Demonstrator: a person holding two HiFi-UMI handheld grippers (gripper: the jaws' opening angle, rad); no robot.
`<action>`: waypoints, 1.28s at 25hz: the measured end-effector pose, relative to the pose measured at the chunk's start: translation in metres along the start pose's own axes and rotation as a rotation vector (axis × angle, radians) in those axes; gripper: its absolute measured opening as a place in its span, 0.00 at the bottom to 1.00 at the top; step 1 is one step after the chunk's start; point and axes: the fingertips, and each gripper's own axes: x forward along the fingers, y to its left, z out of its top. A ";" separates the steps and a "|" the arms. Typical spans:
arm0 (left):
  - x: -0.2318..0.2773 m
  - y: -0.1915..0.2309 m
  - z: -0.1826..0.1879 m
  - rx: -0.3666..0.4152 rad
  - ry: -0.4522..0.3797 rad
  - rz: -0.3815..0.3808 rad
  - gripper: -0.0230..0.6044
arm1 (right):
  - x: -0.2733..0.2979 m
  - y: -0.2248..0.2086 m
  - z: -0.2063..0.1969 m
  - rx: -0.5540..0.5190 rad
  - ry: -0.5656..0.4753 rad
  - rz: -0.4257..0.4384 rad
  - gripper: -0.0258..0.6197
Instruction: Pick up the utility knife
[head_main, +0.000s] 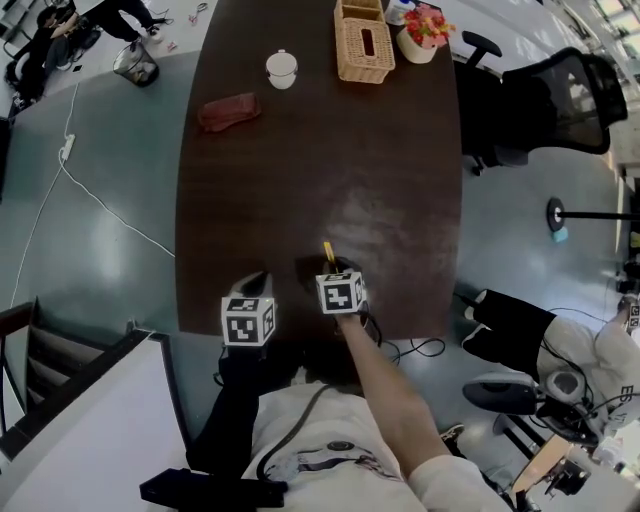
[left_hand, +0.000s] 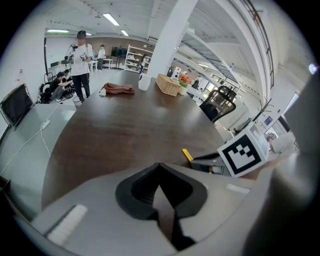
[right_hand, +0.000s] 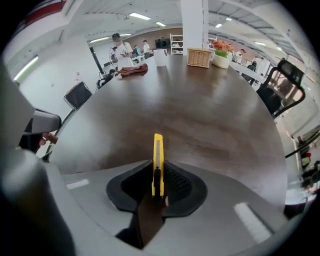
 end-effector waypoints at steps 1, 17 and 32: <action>-0.001 0.000 0.001 0.003 -0.002 -0.001 0.04 | 0.000 0.000 0.000 -0.006 -0.005 0.003 0.14; -0.012 -0.010 0.024 0.065 -0.095 -0.022 0.04 | -0.060 -0.032 0.040 0.003 -0.312 0.010 0.14; -0.088 -0.043 0.083 0.231 -0.375 -0.081 0.04 | -0.225 -0.018 0.094 0.032 -0.808 -0.079 0.14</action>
